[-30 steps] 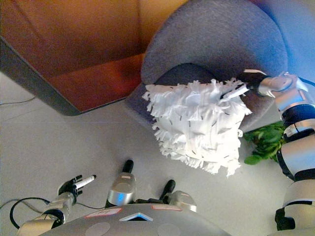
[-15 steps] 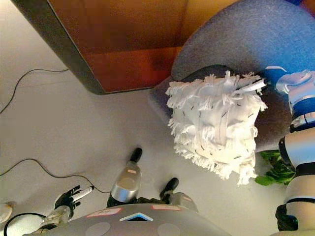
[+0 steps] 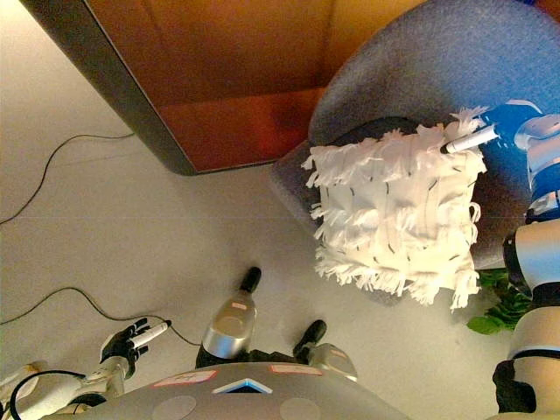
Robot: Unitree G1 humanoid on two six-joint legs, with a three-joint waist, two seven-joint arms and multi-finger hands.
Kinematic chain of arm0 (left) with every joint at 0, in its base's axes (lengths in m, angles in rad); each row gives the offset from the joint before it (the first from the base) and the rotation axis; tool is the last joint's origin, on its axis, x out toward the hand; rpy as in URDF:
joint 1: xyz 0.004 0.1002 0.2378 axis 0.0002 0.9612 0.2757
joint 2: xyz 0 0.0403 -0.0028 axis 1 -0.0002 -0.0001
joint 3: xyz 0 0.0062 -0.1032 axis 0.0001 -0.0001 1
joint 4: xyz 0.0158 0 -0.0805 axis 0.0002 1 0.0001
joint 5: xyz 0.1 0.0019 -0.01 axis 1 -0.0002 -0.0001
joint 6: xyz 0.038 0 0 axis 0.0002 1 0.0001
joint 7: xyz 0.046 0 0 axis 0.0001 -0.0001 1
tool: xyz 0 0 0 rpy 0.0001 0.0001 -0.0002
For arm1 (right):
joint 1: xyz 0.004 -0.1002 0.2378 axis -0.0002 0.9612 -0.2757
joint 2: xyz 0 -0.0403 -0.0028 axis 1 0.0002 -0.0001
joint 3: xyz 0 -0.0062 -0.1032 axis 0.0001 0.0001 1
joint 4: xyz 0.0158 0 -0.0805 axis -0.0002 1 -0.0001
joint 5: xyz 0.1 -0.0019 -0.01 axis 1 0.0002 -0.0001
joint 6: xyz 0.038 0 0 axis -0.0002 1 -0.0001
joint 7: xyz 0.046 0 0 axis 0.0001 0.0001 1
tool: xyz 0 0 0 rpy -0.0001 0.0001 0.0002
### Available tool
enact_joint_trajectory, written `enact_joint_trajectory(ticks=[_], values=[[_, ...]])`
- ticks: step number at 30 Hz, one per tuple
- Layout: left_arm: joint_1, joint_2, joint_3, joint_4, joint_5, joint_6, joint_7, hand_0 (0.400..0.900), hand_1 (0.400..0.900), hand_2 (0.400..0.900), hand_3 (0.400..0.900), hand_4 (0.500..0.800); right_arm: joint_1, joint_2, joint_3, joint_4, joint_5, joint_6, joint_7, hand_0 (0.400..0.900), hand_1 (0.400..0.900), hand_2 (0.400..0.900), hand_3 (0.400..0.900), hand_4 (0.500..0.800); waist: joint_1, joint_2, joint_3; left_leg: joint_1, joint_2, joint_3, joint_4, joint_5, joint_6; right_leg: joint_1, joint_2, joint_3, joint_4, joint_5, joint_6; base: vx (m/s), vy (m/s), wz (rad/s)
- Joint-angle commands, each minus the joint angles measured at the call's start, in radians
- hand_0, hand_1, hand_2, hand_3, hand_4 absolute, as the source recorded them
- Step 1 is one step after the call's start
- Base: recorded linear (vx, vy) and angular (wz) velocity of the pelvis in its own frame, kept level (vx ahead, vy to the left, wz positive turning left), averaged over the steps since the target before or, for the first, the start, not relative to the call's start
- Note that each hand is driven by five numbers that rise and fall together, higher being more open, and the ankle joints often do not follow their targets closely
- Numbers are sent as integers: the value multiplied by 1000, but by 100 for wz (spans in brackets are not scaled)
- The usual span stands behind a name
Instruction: Pick up the pillow and put it on the sofa.
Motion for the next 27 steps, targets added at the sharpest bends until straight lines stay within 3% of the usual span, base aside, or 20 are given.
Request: enact_joint_trajectory(ticks=[1,10,19,23,27], values=[[35,57,-55,28,-17,-7,25,900,900,900,900,800,-126,-122,49,-18,-48,4,-64,900,900,900,900,800,2,-13,-84,75,-30,64,-93,-23,33,-1,25,27,34,-28,4,-28,-2,-4],[35,64,-41,41,-14,3,16,900,900,900,900,800,-139,-169,59,-13,-33,26,-86,900,900,900,900,800,-25,-20,-108,94,-28,87,-93,-32,36,9,27,35,26,-26,5,-20,8,-4],[25,57,-40,40,-10,30,9,900,900,900,900,800,-88,-220,17,-54,40,-55,-78,900,900,900,900,800,-90,-27,-141,150,-26,140,-93,-57,45,11,28,77,51,-31,5,-30,2,-19],[13,49,-43,16,-11,50,6,900,900,900,900,800,-16,-235,-47,-137,133,-103,-97,900,900,900,900,800,-119,-24,-146,170,-25,161,-93,-67,47,12,27,97,61,-31,7,-36,5,-21],[8,40,-28,-42,-1,103,12,900,900,900,900,800,203,-218,-211,-372,219,-104,-168,900,900,900,900,800,-158,-9,-144,184,-26,180,-93,-74,50,2,25,115,83,-34,9,-62,13,-18]])
